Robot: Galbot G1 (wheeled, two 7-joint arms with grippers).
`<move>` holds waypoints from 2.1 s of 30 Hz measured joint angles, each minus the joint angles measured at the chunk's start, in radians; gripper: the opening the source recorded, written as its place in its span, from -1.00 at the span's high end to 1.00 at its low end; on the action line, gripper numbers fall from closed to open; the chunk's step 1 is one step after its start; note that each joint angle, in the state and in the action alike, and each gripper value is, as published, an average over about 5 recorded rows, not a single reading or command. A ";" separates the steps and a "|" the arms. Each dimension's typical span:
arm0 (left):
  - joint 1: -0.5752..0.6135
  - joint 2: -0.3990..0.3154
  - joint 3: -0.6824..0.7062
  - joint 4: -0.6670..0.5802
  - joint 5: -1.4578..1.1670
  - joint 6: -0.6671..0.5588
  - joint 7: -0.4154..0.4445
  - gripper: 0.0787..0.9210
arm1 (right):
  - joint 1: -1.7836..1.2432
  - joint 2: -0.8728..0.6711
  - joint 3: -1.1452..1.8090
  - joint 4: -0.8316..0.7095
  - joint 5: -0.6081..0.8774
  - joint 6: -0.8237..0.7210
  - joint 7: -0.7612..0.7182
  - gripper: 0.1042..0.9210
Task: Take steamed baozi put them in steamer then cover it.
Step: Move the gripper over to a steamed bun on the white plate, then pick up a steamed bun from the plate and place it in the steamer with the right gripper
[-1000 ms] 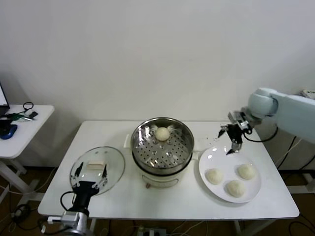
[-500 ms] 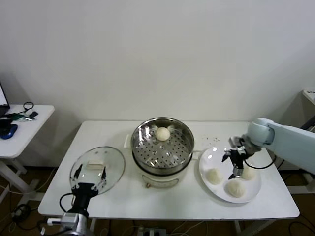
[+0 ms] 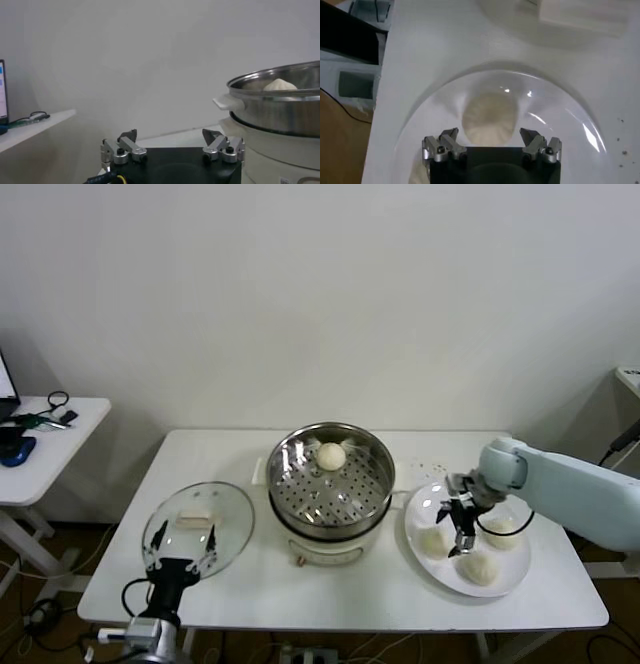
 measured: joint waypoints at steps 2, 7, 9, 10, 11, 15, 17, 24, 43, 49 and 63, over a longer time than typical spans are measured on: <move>-0.001 0.000 0.000 0.001 0.000 0.000 0.000 -0.77 | -0.007 0.007 0.003 -0.007 -0.004 0.001 0.000 -0.76; -0.006 0.001 0.001 0.002 0.000 0.001 0.000 -0.77 | -0.017 0.019 0.013 -0.023 -0.010 0.005 0.000 -0.70; -0.007 0.001 0.002 0.002 0.000 0.002 0.000 -0.77 | -0.020 0.021 0.015 -0.027 -0.011 0.006 0.000 -0.61; -0.007 0.002 0.002 0.002 0.000 0.002 0.000 -0.77 | -0.021 0.022 0.017 -0.029 -0.011 0.007 0.000 -0.57; -0.007 0.002 0.002 0.002 0.000 0.002 0.000 -0.77 | -0.022 0.022 0.018 -0.030 -0.011 0.008 0.000 -0.54; -0.008 0.002 0.003 0.002 0.000 0.003 0.000 -0.77 | -0.023 0.022 0.021 -0.032 -0.009 0.011 -0.001 -0.46; -0.007 0.002 0.003 0.001 0.000 0.003 0.000 -0.77 | -0.021 0.020 0.021 -0.030 -0.006 0.012 -0.001 -0.45; -0.003 0.002 0.005 -0.002 0.001 0.003 0.000 -0.77 | 0.026 -0.005 -0.005 -0.011 0.029 0.014 -0.003 -0.45; 0.007 0.009 0.026 -0.022 0.002 0.000 0.001 -0.77 | 0.559 0.023 -0.336 0.035 0.335 0.033 -0.022 -0.45; 0.013 0.008 0.027 -0.032 0.002 -0.004 0.000 -0.77 | 0.664 0.106 -0.395 0.041 0.450 0.013 -0.006 -0.45; 0.030 0.005 0.027 -0.033 -0.002 -0.015 0.000 -0.77 | 0.680 0.356 -0.392 -0.004 0.569 -0.051 0.057 -0.45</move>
